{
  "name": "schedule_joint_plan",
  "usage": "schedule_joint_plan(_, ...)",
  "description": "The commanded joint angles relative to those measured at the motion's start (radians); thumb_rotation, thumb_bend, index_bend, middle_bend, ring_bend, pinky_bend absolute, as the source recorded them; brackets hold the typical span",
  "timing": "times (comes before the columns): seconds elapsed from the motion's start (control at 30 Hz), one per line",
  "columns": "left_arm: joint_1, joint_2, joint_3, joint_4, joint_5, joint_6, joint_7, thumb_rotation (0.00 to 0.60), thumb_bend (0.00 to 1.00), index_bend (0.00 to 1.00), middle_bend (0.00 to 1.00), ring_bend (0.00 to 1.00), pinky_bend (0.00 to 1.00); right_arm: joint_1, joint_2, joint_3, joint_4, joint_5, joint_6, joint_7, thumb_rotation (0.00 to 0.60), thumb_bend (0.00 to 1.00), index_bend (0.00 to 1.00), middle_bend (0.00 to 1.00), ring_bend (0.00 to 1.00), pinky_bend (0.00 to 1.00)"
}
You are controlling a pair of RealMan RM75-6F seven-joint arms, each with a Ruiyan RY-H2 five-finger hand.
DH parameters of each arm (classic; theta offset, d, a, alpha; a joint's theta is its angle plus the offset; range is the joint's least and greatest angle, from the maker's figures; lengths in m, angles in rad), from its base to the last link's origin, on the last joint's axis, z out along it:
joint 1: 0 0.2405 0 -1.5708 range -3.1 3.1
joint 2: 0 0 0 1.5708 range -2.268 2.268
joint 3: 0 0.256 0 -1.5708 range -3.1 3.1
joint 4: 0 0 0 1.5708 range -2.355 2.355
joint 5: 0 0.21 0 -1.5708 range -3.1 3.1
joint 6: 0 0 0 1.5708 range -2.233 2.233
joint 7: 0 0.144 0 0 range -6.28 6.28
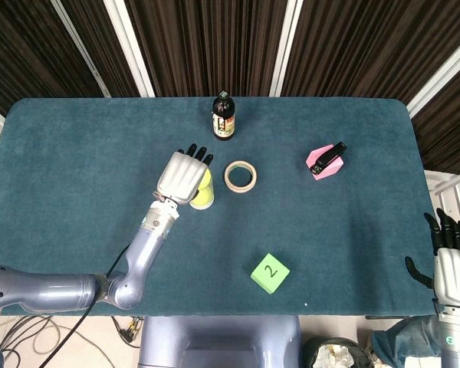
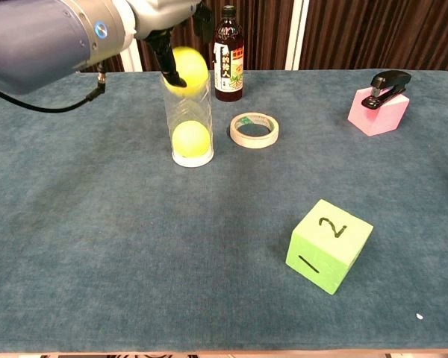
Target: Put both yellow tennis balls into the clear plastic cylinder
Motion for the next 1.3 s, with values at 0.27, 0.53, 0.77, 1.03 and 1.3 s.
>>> schedule_joint_plan(0.27, 0.011, 0.048, -0.015, -0.059, 0.032, 0.022, -0.019, 0.600, 0.13, 0.29, 0.22, 0.19, 0.47, 0.000, -0.004, 0.001, 0.000, 0.003, 0.001, -0.007, 0.600, 0.35, 0.11, 0.03, 0.06, 0.01)
schedule_joint_plan(0.53, 0.070, 0.165, 0.013, -0.246, 0.137, 0.188, 0.059, 0.600, 0.13, 0.24, 0.18, 0.16, 0.45, -0.002, 0.001, 0.005, -0.004, 0.007, 0.003, 0.002, 0.600, 0.35, 0.11, 0.03, 0.06, 0.01)
schedule_joint_plan(0.77, 0.246, 0.293, 0.100, -0.529, 0.155, 0.465, 0.138, 0.600, 0.13, 0.24, 0.13, 0.13, 0.40, -0.004, 0.002, 0.001, -0.009, -0.001, 0.008, -0.004, 0.600, 0.35, 0.11, 0.03, 0.06, 0.01)
schedule_joint_plan(1.03, 0.504, 0.418, 0.363, -0.479, 0.453, 0.463, -0.236, 0.600, 0.10, 0.17, 0.06, 0.03, 0.25, -0.004, 0.000, 0.001, -0.013, -0.005, 0.013, -0.016, 0.600, 0.35, 0.11, 0.03, 0.06, 0.01)
schedule_joint_plan(1.3, 0.698, 0.383, 0.474, -0.227, 0.581, 0.498, -0.464, 0.600, 0.04, 0.13, 0.00, 0.00, 0.13, -0.002, 0.000, -0.005, -0.009, -0.015, 0.008, -0.009, 0.600, 0.35, 0.11, 0.03, 0.06, 0.01)
